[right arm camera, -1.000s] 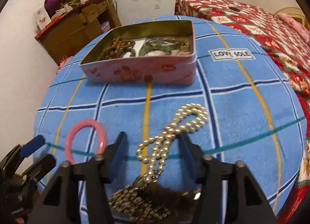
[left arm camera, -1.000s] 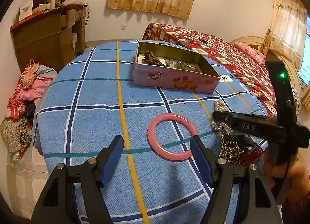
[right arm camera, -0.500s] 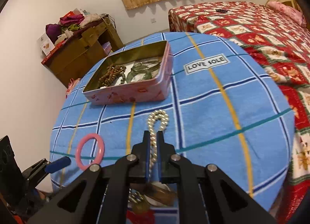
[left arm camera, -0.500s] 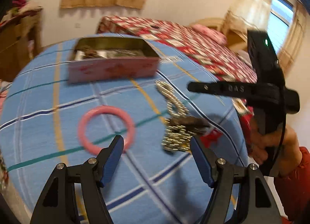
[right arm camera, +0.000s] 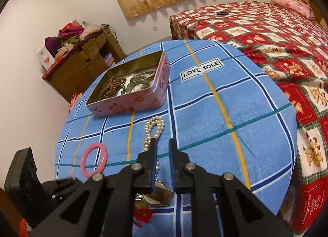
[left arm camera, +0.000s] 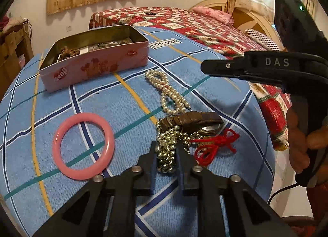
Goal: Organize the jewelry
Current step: 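Lower the left tool and grasp the gold bead chain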
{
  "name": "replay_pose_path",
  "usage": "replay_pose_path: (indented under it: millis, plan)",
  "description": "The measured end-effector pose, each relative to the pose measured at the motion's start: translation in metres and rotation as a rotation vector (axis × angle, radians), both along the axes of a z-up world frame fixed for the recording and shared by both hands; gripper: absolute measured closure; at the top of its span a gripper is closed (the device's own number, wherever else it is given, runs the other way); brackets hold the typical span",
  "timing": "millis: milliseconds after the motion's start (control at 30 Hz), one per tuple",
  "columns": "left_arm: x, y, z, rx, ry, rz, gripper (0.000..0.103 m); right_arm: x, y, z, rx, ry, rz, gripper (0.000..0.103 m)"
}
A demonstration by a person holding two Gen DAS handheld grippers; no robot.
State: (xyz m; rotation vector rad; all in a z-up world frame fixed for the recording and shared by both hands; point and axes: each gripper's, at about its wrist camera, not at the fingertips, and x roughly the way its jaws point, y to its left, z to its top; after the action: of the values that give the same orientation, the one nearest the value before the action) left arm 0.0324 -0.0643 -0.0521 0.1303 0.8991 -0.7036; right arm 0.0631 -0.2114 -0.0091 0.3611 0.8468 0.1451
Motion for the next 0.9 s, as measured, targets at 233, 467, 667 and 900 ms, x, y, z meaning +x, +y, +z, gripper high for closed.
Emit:
replay_pose_path:
  millis: [233,467,667,900]
  plan:
    - [-0.004,0.037,0.032,-0.129,-0.053,0.026,0.092,-0.004,-0.003,-0.006,0.030,0.005,-0.009,0.082]
    - [-0.006,0.072,0.069,-0.215,-0.138,0.075,0.092,-0.003,-0.005,-0.006,0.050,-0.001,-0.023,0.045]
    - [-0.002,0.087,0.082,-0.279,-0.176,0.118,0.092,0.009,0.026,-0.003,-0.060,-0.002,0.064,0.045]
    - [0.001,0.088,0.084,-0.279,-0.185,0.123,0.092,0.043,0.068,-0.035,-0.277,0.111,0.145,0.047]
